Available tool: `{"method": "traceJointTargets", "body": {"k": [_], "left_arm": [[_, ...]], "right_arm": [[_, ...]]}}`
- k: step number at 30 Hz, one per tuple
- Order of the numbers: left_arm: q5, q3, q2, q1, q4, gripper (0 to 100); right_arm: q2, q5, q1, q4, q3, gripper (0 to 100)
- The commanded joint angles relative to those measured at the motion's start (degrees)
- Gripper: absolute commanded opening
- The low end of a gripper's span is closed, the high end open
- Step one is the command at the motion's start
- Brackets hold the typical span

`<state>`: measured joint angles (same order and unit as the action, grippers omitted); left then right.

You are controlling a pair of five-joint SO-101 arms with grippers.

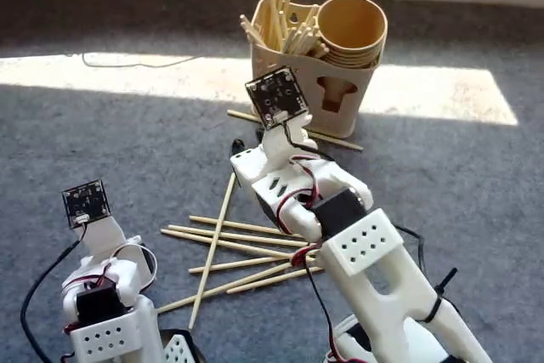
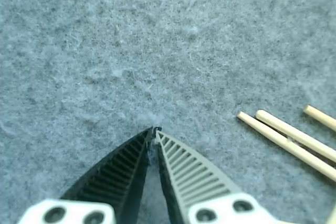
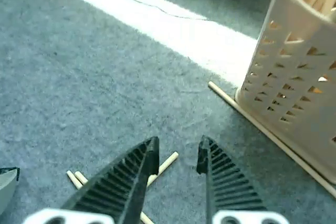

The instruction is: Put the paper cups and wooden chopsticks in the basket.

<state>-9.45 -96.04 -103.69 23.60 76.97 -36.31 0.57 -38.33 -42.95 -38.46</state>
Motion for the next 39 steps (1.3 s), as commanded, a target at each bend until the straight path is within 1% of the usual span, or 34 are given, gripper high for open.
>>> {"method": "traceJointTargets", "body": {"k": [1, 7, 12, 18, 24, 31, 39], "left_arm": [[0.3, -1.1, -0.1, -0.5, 0.3, 1], [0.3, -1.1, -0.1, -0.5, 0.3, 1], [0.3, -1.1, -0.1, -0.5, 0.3, 1], [0.3, -1.1, -0.1, -0.5, 0.3, 1], [0.3, -1.1, -0.1, -0.5, 0.3, 1], [0.3, -1.1, -0.1, -0.5, 0.3, 1], [0.3, -1.1, -0.1, -0.5, 0.3, 1]], "right_arm": [[5.9, 3.5, -1.7, 0.0, 2.8, 13.5], [17.5, 12.2, -4.3, -0.1, 6.7, 13.5], [26.4, 19.3, -4.3, -0.2, 11.2, 13.5], [36.4, 23.5, -4.4, -0.2, 15.4, 13.5], [44.2, 24.2, -4.4, -0.2, 19.2, 13.5], [49.8, 24.0, -4.5, -0.3, 21.3, 13.2], [51.1, 23.7, -5.1, -4.7, 21.4, 0.6]]}}
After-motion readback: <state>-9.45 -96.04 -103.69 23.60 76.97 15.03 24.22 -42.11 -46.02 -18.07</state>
